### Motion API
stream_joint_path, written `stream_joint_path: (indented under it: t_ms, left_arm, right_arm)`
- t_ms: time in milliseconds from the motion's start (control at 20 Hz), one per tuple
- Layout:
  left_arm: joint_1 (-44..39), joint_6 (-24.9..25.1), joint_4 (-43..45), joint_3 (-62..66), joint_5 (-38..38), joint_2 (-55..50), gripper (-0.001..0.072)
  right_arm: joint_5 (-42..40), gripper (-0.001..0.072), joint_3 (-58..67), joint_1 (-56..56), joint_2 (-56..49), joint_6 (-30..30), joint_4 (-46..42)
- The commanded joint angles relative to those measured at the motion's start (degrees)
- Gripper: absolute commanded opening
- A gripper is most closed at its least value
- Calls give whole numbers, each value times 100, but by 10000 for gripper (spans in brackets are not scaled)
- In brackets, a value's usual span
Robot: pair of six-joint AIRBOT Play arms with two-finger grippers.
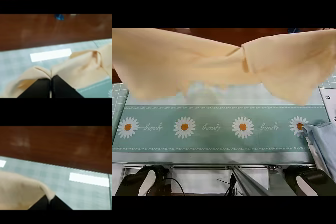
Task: Fold the shirts.
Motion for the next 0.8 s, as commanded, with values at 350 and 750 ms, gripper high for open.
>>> stream_joint_path:
  t_ms: [350,750]
  left_arm:
    - [94,-579,605,1429,-2109,116,19]
    - [94,-828,769,1478,-2577,-271,19]
  right_arm:
    - [3309,25,393,-26,898,116,-256]
    - [4181,24,291,-26,494,125,203]
